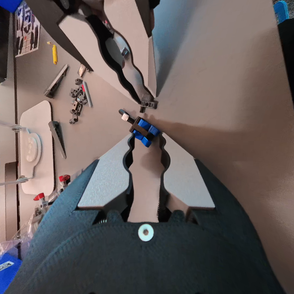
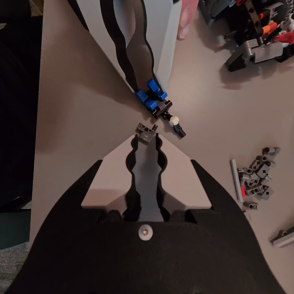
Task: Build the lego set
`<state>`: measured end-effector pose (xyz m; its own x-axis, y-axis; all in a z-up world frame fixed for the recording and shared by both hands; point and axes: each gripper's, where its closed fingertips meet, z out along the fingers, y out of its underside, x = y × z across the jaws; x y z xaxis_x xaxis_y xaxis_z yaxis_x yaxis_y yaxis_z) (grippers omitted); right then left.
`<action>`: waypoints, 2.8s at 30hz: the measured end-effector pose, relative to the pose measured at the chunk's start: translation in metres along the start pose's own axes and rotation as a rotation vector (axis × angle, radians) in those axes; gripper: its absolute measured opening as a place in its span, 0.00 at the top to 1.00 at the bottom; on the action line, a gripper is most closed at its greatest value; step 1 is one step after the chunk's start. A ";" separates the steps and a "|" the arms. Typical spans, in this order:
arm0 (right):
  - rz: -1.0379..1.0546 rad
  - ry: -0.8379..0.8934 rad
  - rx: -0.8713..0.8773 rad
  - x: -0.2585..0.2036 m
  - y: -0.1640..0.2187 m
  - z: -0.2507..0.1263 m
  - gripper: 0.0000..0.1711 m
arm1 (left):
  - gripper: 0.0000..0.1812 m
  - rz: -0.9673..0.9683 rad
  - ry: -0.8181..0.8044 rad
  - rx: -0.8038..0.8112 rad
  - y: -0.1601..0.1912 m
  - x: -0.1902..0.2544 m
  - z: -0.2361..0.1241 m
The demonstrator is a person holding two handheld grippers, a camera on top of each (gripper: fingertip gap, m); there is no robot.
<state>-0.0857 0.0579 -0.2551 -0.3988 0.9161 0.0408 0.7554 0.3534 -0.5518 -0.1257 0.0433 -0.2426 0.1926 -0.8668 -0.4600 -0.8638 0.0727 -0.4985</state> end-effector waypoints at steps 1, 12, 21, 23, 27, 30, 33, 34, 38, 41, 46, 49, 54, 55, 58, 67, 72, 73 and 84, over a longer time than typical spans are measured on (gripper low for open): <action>0.014 0.007 0.001 0.000 0.000 -0.001 0.85 | 0.84 -0.013 -0.001 -0.018 0.002 0.000 0.002; 0.188 0.113 0.080 -0.001 -0.003 0.004 0.92 | 0.84 -0.079 -0.029 -0.012 -0.007 0.009 0.004; 0.168 0.147 0.130 -0.007 -0.013 0.001 0.93 | 0.85 0.077 -0.028 0.021 -0.005 -0.007 0.001; 0.168 0.151 0.140 -0.008 -0.016 0.001 0.93 | 0.86 0.110 -0.009 0.033 -0.006 -0.007 0.003; 0.180 0.171 0.146 -0.004 -0.014 0.000 0.93 | 0.85 0.126 0.027 0.032 -0.007 -0.008 0.009; 0.185 0.188 0.153 0.002 -0.013 -0.004 0.93 | 0.83 0.123 0.034 0.010 -0.006 -0.010 0.015; 0.175 0.195 0.157 0.006 -0.013 -0.006 0.93 | 0.82 0.088 0.033 0.018 -0.007 -0.014 0.017; 0.172 0.191 0.155 0.008 -0.013 -0.007 0.93 | 0.82 0.079 0.032 0.020 -0.008 -0.015 0.017; 0.166 0.167 0.152 0.015 -0.013 -0.006 0.93 | 0.84 0.064 0.050 0.005 -0.005 -0.015 0.021; 0.162 0.142 0.154 0.015 -0.014 -0.003 0.93 | 0.85 0.065 0.046 0.009 -0.005 -0.014 0.023; 0.164 0.141 0.153 0.017 -0.014 -0.001 0.93 | 0.85 0.056 0.047 0.029 -0.006 -0.014 0.024; 0.146 0.154 0.142 0.018 -0.015 -0.001 0.93 | 0.85 0.056 0.039 0.037 -0.006 -0.015 0.024; 0.091 0.141 0.104 0.018 -0.014 0.000 0.93 | 0.85 0.050 0.029 0.046 -0.007 -0.015 0.024; 0.076 0.139 0.098 0.018 -0.014 0.000 0.93 | 0.85 0.052 0.028 0.049 -0.007 -0.015 0.024; 0.027 0.135 0.075 0.018 -0.013 0.000 0.93 | 0.85 0.052 0.031 0.058 -0.007 -0.014 0.024; -0.074 0.162 -0.019 0.018 -0.013 0.001 0.93 | 0.85 0.053 0.025 0.051 -0.007 -0.014 0.024; -0.136 0.173 -0.060 0.018 -0.013 0.000 0.93 | 0.85 0.059 0.027 0.051 -0.007 -0.014 0.024; -0.150 0.173 -0.075 0.019 -0.013 0.000 0.93 | 0.85 0.061 0.027 0.048 -0.007 -0.014 0.024; -0.208 0.135 -0.147 0.018 -0.013 0.000 0.93 | 0.86 0.053 0.036 0.048 -0.007 -0.014 0.024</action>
<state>-0.1030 0.0699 -0.2471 -0.4878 0.8343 0.2570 0.7356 0.5514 -0.3935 -0.1108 0.0669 -0.2504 0.1297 -0.8784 -0.4600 -0.8489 0.1413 -0.5092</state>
